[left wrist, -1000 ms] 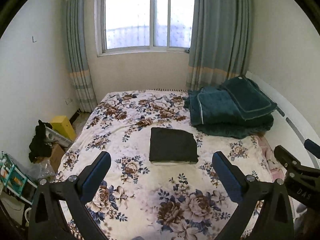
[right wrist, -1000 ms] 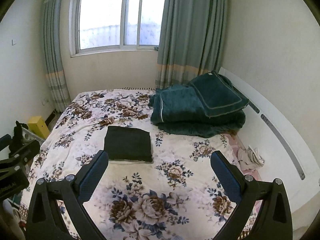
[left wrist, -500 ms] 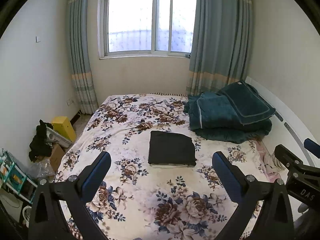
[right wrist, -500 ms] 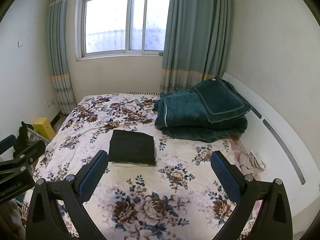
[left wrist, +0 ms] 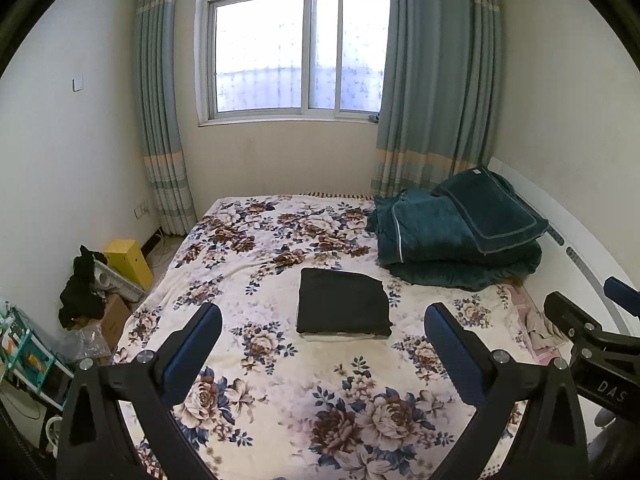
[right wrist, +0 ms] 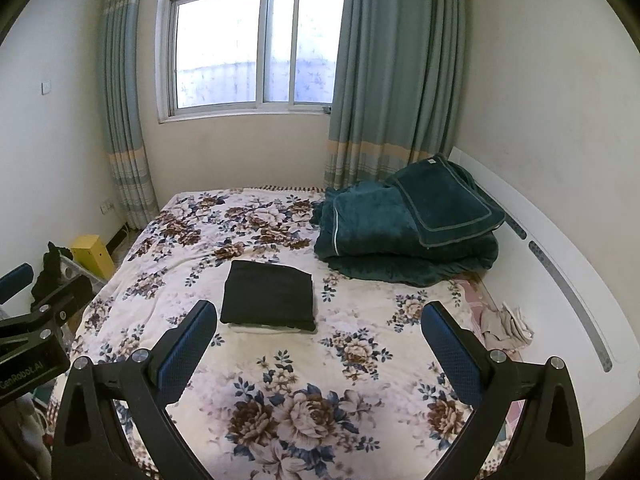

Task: Fold small clothes

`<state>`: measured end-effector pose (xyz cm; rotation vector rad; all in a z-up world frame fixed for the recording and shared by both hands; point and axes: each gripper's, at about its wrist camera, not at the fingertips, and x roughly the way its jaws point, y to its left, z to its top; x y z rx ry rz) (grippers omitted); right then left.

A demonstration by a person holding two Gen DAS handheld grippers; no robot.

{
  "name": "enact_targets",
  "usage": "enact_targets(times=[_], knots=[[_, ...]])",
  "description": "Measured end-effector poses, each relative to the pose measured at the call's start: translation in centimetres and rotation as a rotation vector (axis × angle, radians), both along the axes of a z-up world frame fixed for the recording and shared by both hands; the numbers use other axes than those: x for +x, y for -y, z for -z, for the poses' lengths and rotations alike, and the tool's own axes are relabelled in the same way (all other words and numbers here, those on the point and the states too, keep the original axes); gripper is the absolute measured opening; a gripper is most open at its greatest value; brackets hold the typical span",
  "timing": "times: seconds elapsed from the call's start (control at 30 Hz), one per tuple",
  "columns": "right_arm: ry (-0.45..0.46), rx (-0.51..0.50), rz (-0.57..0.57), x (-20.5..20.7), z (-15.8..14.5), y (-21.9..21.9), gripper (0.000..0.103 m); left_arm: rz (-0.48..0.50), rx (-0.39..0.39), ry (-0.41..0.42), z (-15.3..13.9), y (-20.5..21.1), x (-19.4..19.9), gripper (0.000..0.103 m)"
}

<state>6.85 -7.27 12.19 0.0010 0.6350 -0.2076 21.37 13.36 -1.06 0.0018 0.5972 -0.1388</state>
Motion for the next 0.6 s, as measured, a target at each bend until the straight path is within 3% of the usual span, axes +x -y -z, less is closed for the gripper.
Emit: enact_targets(times=[0.6], knots=[[0.012, 0.01, -0.005, 0.2, -0.6, -0.1, 0.103, 0.002, 0.004, 0.008, -1.0, 0.1, 0.0, 0.103]])
